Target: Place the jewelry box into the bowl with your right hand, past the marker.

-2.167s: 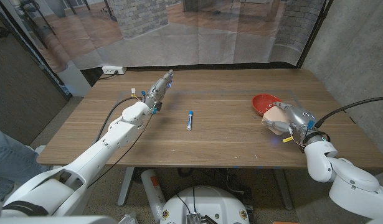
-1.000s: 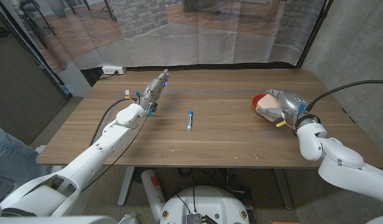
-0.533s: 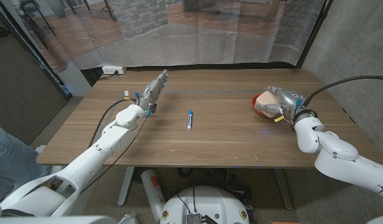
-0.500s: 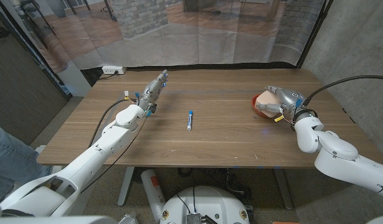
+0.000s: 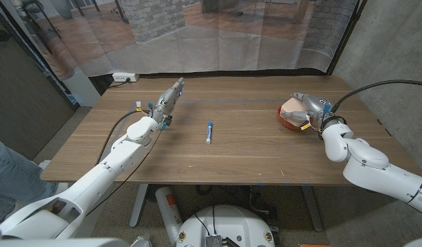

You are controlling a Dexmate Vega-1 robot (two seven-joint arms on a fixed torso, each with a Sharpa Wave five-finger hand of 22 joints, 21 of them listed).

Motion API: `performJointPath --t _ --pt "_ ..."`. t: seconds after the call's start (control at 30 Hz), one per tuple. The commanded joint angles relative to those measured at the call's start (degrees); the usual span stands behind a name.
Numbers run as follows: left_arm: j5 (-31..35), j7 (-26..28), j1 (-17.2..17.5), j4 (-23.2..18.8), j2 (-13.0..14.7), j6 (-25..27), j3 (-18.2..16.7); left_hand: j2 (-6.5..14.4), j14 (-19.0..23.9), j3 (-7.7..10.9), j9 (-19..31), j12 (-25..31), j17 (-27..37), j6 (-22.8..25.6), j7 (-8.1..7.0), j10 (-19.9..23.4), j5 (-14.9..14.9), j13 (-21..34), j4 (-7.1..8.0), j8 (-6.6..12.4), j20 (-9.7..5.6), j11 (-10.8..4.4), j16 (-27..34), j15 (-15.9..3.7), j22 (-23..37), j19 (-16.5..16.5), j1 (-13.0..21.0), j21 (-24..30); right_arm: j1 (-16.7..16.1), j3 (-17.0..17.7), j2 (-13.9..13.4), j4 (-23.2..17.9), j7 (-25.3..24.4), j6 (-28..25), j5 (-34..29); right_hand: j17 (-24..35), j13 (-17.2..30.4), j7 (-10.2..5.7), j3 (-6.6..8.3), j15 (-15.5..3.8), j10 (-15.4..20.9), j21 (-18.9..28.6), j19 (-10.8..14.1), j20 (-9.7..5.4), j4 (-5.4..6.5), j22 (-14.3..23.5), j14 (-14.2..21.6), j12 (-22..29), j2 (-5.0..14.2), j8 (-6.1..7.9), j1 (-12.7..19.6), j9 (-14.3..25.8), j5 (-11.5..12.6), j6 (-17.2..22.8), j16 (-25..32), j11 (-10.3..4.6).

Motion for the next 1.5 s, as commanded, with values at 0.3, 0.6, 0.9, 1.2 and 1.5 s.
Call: performJointPath --t 0.3,0.6,0.9,1.2,1.5 --pt "0.3 1.7 1.8 -3.2 1.2 1.3 -0.7 0.6 0.3 -0.24 0.2 0.0 0.2 0.6 0.16 0.3 -0.1 0.2 -0.1 0.01 -0.04 0.16 0.2 0.06 0.3 -0.8 0.5 0.3 6.2 -3.3 3.3 6.4 0.7 3.8 -1.5 0.3 0.4 0.04 1.66 -7.14 1.6 0.5 1.8 -3.55 1.84 0.1 1.3 0.4 7.74 -0.17 6.6 0.1 -0.2 0.3 0.0 -1.89" --pt "0.5 2.1 2.0 -4.0 1.6 1.8 -0.8 0.6 0.3 -0.32 0.2 -0.1 0.2 0.6 0.16 0.4 -0.1 0.2 -0.13 0.01 -0.04 0.19 0.2 0.09 0.3 -0.8 0.6 0.3 7.6 -4.2 4.7 9.3 0.3 5.1 -1.5 0.5 0.4 0.06 1.69 -7.16 1.8 0.6 1.7 -3.54 1.85 0.1 1.3 0.5 7.86 -0.17 6.7 0.1 -0.4 0.4 -0.1 -1.94" --pt "0.6 2.4 2.2 -4.7 1.8 2.0 -1.0 0.6 0.3 -0.38 0.2 -0.1 0.2 0.7 0.14 0.4 -0.1 0.2 -0.15 0.01 -0.01 0.23 0.1 0.0 0.3 -0.8 0.6 0.3 7.9 -4.2 5.7 11.5 -1.3 5.7 -1.4 0.7 0.4 0.05 1.71 -7.36 2.0 0.7 1.6 -3.61 1.9 0.2 1.4 0.6 8.05 -0.1 6.7 0.1 -0.6 0.7 -0.1 -2.13" --pt "0.5 2.7 2.6 -5.3 2.0 2.0 -1.2 0.6 0.3 -0.44 0.2 -0.1 0.2 0.7 0.14 0.4 -0.1 0.2 -0.17 -0.02 -0.04 0.21 0.1 0.04 0.3 -0.8 0.7 0.3 9.3 -5.5 7.1 14.5 -1.6 6.9 -1.2 0.8 0.5 0.03 1.74 -7.48 2.3 0.7 1.6 -3.73 1.9 0.2 1.3 0.8 8.13 -0.03 6.8 0.1 -0.8 1.0 -0.3 -2.23" --pt "0.5 3.4 3.4 -6.1 2.4 2.4 -1.6 0.6 0.3 -0.51 0.2 -0.1 0.2 0.7 0.19 0.4 -0.1 0.2 -0.18 -0.03 -0.04 0.16 0.1 0.02 0.3 -0.8 0.7 0.3 10.7 -6.6 8.0 16.9 -1.3 7.7 -0.9 0.9 0.5 -0.03 1.73 -7.55 2.4 0.7 1.4 -3.76 1.9 0.2 1.3 0.8 8.17 0.03 6.8 0.1 -0.9 1.2 -0.4 -2.4"
